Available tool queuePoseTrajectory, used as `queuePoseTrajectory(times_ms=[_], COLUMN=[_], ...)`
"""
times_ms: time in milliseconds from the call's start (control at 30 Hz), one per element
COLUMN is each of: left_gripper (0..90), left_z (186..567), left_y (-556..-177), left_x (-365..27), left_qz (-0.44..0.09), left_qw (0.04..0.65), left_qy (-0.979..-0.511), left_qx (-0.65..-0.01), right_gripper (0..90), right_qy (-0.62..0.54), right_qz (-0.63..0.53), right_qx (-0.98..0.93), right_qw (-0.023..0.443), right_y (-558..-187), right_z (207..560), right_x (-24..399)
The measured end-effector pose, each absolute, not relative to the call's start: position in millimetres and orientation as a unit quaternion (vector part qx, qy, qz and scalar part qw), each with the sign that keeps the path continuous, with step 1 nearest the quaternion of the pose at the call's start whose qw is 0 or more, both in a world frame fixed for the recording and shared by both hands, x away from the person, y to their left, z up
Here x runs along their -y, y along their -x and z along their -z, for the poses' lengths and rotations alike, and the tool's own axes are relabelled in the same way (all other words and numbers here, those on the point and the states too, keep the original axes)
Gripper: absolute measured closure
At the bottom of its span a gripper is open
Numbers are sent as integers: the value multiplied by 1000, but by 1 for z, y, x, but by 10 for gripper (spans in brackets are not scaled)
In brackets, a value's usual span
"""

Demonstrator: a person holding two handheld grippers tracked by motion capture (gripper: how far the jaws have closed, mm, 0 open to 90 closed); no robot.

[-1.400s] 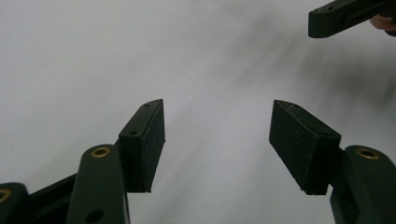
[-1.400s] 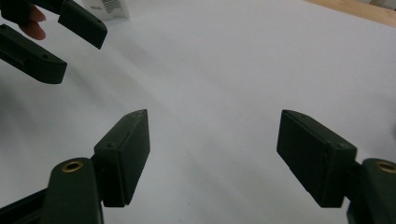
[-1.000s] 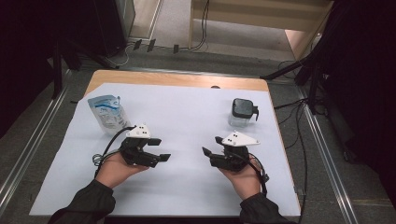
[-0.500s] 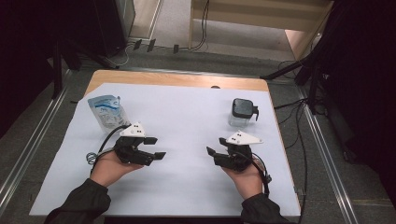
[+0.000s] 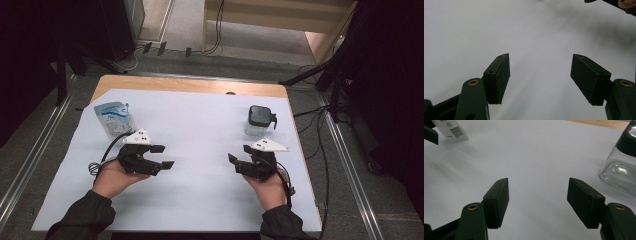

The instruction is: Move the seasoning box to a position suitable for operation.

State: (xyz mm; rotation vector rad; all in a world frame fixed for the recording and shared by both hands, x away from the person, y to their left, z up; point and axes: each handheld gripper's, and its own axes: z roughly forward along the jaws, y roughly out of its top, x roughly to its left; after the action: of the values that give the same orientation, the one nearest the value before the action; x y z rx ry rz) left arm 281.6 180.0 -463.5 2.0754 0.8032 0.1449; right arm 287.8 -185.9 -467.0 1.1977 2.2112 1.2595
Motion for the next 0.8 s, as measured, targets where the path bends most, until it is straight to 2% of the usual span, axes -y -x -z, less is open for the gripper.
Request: queuePoseTrajectory(times_ms=[567, 800], left_gripper=[254, 208], left_z=[463, 463], left_y=[-281, -279], left_x=[-188, -189], left_qz=[-63, -68], left_qw=[445, 446], left_qy=[-827, -823], left_qx=[-336, -344], right_gripper=[228, 173], right_qy=[-475, -500], right_qz=[-439, -430], right_qx=[-742, -725], right_qw=[175, 198], right_y=[-307, -317], right_z=[473, 476], right_x=[208, 217])
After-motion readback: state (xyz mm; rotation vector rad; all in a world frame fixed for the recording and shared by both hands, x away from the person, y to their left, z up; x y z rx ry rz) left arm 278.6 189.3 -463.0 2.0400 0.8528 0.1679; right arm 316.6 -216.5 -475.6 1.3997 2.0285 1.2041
